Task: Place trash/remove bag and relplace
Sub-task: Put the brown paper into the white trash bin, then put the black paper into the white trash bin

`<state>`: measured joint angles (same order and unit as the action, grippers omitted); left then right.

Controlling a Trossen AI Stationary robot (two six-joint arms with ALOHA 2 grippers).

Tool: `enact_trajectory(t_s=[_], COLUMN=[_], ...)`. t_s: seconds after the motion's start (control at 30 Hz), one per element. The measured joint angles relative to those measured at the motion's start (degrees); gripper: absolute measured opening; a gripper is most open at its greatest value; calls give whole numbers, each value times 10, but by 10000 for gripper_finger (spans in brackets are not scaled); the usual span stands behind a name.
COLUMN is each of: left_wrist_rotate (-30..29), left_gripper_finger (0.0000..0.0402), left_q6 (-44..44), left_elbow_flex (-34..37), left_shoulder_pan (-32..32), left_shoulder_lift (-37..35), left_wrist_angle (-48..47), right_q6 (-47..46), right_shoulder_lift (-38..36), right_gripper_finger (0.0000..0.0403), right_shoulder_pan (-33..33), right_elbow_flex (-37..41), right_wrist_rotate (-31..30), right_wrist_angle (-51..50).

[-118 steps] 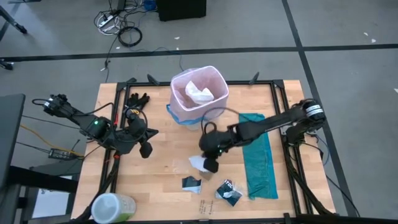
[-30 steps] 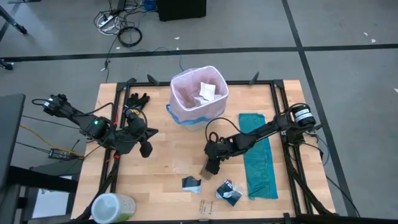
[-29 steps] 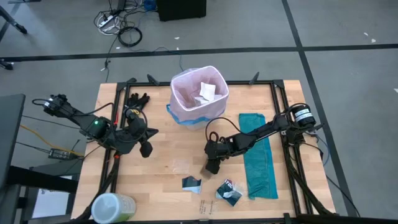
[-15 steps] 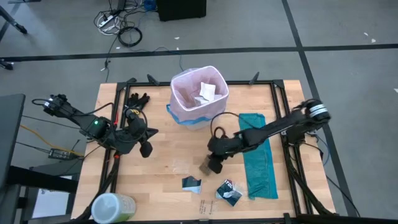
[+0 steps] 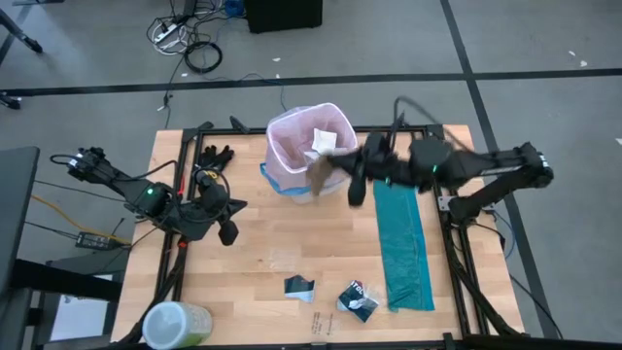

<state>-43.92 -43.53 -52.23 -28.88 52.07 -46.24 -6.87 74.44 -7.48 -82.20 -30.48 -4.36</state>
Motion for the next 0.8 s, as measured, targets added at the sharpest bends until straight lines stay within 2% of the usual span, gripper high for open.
enact_trajectory(t_s=[0.13, 0.27, 0.4, 0.47, 0.57, 0.8], left_wrist_rotate=[0, -1, -1, -1, 0, 0], left_gripper_finger=[8, 8, 8, 8, 8, 8], left_q6=[0, 0, -1, -2, -2, -2], left_elbow_flex=[0, 0, 0, 0, 0, 0], left_shoulder_pan=[0, 0, 0, 0, 0, 0], left_shoulder_lift=[0, 0, 0, 0, 0, 0], left_wrist_angle=[0, 1, 0, 0, 1, 2], right_q6=[39, 17, 10, 10, 11, 39], right_shoulder_lift=[13, 39, 79, 97, 117, 105], right_gripper_finger=[0, 0, 1, 11, 50, 198], right_shoulder_pan=[76, 150, 190, 201, 207, 194], right_elbow_flex=[-33, -32, -32, -32, -32, -32], right_wrist_rotate=[-2, 18, 23, 56, 99, 101], right_wrist_angle=[-23, -70, -119, -134, -134, -100])
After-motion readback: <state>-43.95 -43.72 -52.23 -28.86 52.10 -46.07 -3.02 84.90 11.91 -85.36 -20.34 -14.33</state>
